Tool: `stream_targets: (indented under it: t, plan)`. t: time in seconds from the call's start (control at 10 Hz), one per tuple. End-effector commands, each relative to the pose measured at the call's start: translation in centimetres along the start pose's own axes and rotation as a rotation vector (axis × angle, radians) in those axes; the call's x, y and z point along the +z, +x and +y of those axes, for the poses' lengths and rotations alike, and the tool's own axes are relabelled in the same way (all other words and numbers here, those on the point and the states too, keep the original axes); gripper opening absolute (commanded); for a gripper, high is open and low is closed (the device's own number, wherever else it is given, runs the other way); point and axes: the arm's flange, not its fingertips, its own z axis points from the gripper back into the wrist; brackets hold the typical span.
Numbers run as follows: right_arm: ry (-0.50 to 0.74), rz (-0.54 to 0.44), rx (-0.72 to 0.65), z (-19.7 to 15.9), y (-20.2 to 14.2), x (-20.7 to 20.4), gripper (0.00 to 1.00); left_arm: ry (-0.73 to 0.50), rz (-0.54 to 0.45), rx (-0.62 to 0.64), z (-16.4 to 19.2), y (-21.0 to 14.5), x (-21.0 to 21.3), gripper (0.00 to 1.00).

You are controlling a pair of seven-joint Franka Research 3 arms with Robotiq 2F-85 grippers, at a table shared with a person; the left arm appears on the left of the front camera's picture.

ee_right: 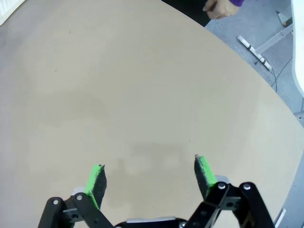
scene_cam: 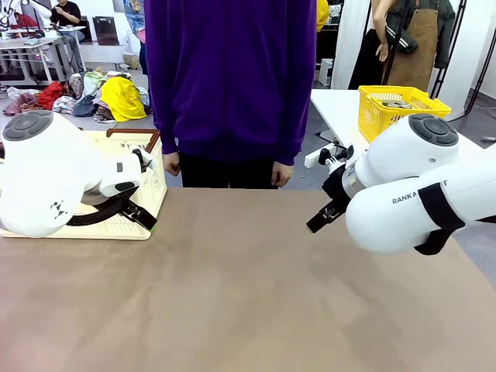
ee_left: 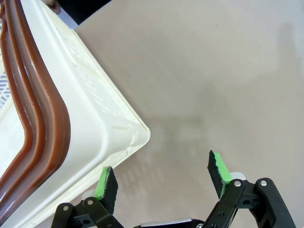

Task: Place the drinks into the Shopping basket.
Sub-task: Pick up one drink and place it into the Shopping basket.

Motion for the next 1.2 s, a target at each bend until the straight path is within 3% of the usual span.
stream_targets:
  t: [0.0,0.1,0.2,0.3,0.5,0.6,0.8,1.0,1.1]
  plan:
    - [0.0,0.0,0.0,0.0,0.0,0.0,1.0,0.0,0.0,0.0,0.0,0.0,0.0,1.0]
    - [0.079,0.029,-0.053,-0.3,0.1,0.7,1.0,-0.136,0.026,-0.023,-0.9,0.4,1.4,1.0]
    - [0.166,0.103,-0.113,-0.6,-0.3,1.4,1.0,-0.183,0.141,-0.027,-1.2,0.4,2.6,1.0]
    - [0.296,0.137,-0.206,-1.0,-0.6,2.3,1.0,-0.327,0.205,0.017,-1.9,0.5,4.2,1.0]
    - [0.517,0.139,-0.482,-2.3,-0.5,4.3,1.0,-0.488,0.272,0.269,-3.4,1.0,7.7,1.0]
    - [0.69,0.143,-0.561,-3.2,-1.0,6.0,1.0,-0.646,0.22,0.272,-2.6,0.8,10.4,1.0]
    - [0.811,0.065,-0.676,-6.5,-4.3,11.0,1.0,-0.873,0.017,0.349,3.1,-0.8,18.1,1.0]
    - [0.869,-0.161,-0.818,-11.5,-10.9,19.0,1.0,-0.964,-0.25,0.478,11.4,-6.3,24.6,1.0]
    - [0.855,-0.262,-0.888,-13.7,-14.3,22.2,1.0,-0.977,-0.309,0.568,14.6,-8.9,25.2,1.0]
